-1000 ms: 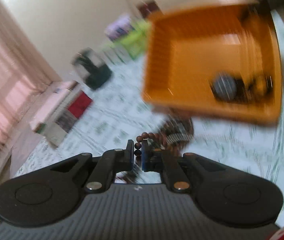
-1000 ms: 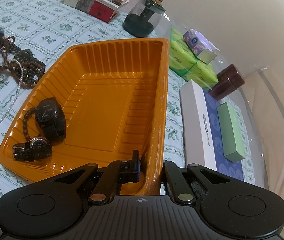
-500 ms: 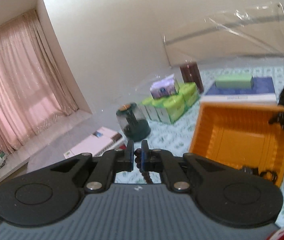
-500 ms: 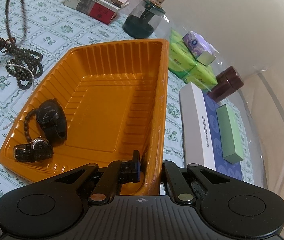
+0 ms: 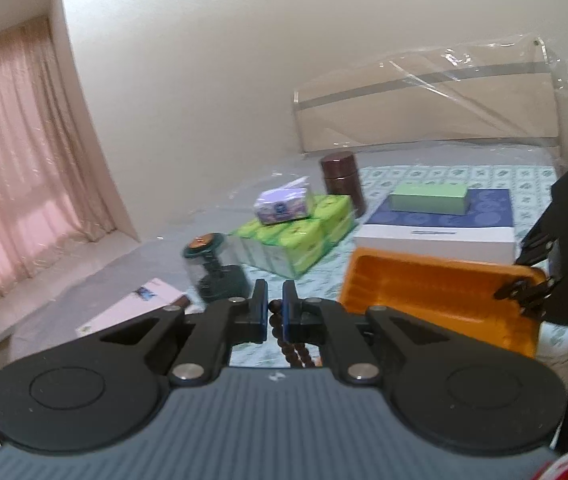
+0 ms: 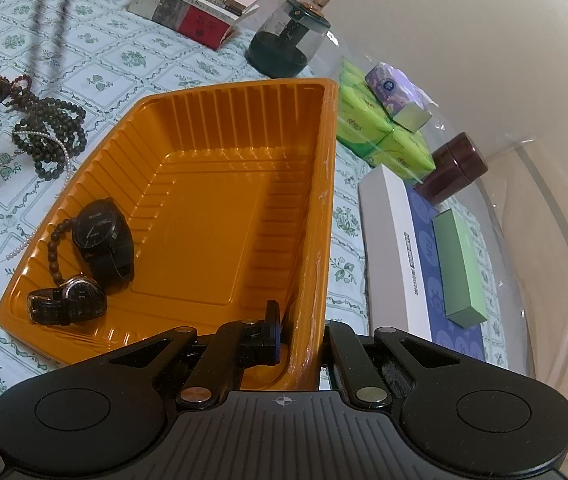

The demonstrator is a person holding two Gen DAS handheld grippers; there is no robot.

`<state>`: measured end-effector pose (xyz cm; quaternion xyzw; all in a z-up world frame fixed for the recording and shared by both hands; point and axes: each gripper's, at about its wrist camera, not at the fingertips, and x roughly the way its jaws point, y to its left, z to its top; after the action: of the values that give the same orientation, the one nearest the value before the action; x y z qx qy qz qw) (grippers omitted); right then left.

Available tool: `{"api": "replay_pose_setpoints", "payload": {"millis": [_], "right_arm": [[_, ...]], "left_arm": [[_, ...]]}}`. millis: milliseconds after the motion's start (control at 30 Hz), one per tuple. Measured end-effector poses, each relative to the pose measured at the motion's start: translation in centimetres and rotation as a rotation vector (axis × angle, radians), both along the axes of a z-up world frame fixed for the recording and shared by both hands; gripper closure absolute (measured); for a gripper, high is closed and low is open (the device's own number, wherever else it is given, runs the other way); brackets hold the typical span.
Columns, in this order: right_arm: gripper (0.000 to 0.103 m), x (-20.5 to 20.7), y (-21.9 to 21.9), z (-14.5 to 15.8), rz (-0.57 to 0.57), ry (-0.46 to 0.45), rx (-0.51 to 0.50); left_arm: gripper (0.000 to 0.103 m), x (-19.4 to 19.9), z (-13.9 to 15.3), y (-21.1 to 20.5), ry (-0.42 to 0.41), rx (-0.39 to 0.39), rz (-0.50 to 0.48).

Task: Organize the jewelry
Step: 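Lower the brown beaded strand into the orange tray and open the left gripper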

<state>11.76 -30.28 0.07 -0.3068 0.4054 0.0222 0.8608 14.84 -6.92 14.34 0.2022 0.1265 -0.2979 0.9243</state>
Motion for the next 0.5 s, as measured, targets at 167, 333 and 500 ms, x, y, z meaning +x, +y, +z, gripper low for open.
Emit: {"api": "replay_pose_setpoints", "payload": {"millis": [167,333,500], "right_arm": [[0.099,0.1,0.0,0.1,0.001,0.001,0.001],[0.099,0.1,0.0,0.1,0.003,0.000,0.003],[0.099,0.1,0.0,0.0,0.004,0.001,0.005]], "left_arm": [[0.097,0.8,-0.3,-3.5,0.036,-0.020,-0.075],[0.097,2.1,-1.3,-7.0,0.070,0.009,-0.119],[0.097,3.9,-2.9,-9.6,0.130,0.033,-0.135]]}}
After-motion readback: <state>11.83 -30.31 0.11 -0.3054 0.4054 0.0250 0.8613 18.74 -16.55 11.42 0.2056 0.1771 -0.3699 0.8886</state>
